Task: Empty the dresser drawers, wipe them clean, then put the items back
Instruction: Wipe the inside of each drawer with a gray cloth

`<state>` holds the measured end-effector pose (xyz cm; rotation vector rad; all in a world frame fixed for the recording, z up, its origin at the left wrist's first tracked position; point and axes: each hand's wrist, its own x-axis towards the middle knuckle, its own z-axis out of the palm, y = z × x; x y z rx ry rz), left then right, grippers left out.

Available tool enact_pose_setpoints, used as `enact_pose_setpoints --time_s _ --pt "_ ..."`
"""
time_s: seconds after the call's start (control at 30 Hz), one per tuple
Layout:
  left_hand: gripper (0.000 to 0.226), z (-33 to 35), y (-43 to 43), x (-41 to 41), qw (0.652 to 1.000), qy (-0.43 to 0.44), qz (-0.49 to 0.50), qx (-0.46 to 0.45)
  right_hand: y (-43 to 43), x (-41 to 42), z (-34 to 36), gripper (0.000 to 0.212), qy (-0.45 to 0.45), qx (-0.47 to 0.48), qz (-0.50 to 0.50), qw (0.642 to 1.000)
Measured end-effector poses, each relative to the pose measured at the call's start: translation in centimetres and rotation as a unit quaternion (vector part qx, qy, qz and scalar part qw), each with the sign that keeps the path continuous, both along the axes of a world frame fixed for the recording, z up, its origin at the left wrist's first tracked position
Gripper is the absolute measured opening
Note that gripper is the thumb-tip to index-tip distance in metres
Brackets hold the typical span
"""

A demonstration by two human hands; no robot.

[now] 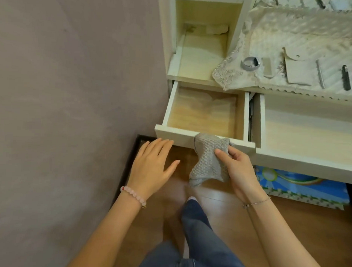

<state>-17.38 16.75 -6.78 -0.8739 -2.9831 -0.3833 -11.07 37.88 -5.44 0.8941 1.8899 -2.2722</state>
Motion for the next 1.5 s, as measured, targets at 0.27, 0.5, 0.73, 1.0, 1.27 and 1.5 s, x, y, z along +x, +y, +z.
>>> enact_pose_setpoints --time_s 0.27,0.5,0.73,1.0,1.27,1.5 --pt "0.055 -1.0 3.4 -8.4 1.000 -0.019 -0.007 -0.001 4.6 -8.9 1.3 0.021 0.013 0.037 -0.037 0.999" --pt "0.055 -3.5 4.6 -16.3 0.998 -0.057 -0.035 -0.008 6.2 -15.3 -0.6 0.018 -0.022 0.056 -0.088 0.994" --pt "0.057 -7.4 5.2 -23.3 0.992 -0.109 -0.060 -0.024 6.4 -20.1 -3.4 0.013 -0.046 0.085 -0.140 0.985" --pt "0.075 -10.1 6.9 -26.3 0.970 -0.243 -0.025 0.002 5.8 -22.4 -8.5 0.023 -0.093 0.174 -0.112 0.974" --pt "0.078 -11.2 7.9 -27.2 0.973 -0.231 -0.019 0.018 5.6 -24.0 -12.9 0.011 -0.168 0.071 -0.092 0.979" --pt "0.066 -12.6 8.1 -26.8 0.939 -0.301 0.048 0.158 6.1 -23.3 -15.5 0.043 -0.227 0.276 -0.066 0.932"
